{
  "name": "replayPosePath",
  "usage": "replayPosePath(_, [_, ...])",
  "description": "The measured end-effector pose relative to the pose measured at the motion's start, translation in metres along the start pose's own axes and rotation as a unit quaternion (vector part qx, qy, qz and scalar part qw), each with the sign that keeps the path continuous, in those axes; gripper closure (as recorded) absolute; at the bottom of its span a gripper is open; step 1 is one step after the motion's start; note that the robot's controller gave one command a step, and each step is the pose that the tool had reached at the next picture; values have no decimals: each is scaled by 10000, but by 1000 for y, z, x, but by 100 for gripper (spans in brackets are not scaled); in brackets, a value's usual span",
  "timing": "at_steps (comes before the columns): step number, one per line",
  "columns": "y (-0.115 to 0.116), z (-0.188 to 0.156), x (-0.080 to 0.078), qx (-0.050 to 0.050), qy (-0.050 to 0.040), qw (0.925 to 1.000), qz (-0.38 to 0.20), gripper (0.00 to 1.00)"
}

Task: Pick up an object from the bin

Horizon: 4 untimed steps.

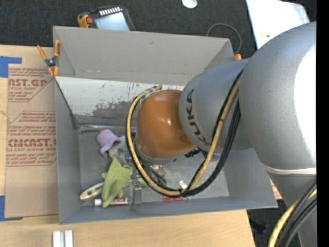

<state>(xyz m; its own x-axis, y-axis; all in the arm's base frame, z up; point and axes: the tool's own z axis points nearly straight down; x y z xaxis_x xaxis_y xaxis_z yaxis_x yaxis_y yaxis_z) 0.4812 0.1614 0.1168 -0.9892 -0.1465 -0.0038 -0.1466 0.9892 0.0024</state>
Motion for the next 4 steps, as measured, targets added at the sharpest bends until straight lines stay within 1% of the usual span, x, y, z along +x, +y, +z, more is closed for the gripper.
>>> replayPosePath(1, [-1,45,-2,-12,-147,9998,-96,0])
replayPosePath(2, [2,45,-14,-24,-76,9999,69,100])
replayPosePath(4, [2,45,-15,-26,-78,9999,70,100])
